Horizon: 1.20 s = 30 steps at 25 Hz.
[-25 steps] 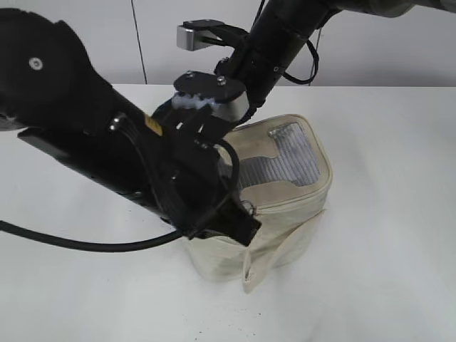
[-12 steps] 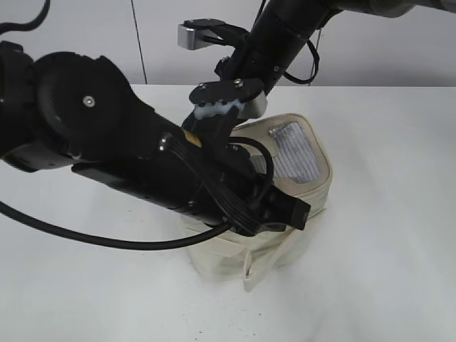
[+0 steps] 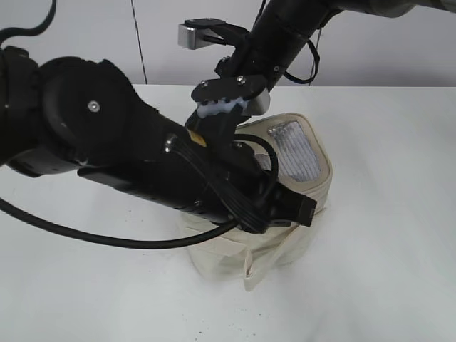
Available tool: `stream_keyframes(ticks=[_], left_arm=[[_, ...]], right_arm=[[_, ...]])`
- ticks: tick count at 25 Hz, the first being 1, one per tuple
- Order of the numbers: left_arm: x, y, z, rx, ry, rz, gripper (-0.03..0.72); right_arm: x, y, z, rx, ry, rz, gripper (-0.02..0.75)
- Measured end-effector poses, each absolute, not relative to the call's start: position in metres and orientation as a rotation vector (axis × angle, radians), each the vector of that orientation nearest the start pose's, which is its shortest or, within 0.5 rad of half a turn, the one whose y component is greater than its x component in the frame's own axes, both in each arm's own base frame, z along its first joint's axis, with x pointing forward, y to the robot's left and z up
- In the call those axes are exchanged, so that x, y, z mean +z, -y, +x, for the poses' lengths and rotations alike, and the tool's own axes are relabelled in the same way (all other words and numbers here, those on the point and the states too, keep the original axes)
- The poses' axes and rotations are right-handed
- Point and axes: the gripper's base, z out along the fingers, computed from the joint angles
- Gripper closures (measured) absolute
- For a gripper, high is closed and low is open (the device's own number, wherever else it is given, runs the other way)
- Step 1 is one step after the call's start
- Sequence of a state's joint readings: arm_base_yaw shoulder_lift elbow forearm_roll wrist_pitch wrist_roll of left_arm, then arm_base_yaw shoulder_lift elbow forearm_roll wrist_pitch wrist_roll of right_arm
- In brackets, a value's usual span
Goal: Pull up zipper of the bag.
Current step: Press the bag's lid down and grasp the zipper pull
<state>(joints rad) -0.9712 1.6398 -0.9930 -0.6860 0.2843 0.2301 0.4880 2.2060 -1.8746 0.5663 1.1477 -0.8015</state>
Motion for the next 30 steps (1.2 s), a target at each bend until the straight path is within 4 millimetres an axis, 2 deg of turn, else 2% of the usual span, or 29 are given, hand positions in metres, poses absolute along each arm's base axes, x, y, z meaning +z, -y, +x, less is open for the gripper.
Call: stream_keyframes(ticks=[12, 18, 25, 28, 30], left_arm=[[0.227, 0.297, 0.184, -0.847, -2.357, 0.728, 0.691], [0.228, 0.306, 0.186, -0.843, -2.381, 0.818, 0.691], [0.228, 0.307, 0.186, -0.81, -2.374, 0.883, 0.69], [0.228, 0.306, 0.186, -0.801, -2.374, 0.904, 0.652], [0.232, 0.305, 0.185, -0.779, -2.352, 0.945, 0.57]], right_arm=[[0.211, -0.258, 0.392, 0.716, -2.382, -1.454, 0.699], [0.211, -0.258, 0.392, 0.718, -2.383, -1.459, 0.699], [0.211, -0.258, 0.391, 0.72, -2.387, -1.455, 0.699], [0.211, -0.258, 0.391, 0.725, -2.409, -1.428, 0.699], [0.211, -0.258, 0.391, 0.73, -2.422, -1.415, 0.687]])
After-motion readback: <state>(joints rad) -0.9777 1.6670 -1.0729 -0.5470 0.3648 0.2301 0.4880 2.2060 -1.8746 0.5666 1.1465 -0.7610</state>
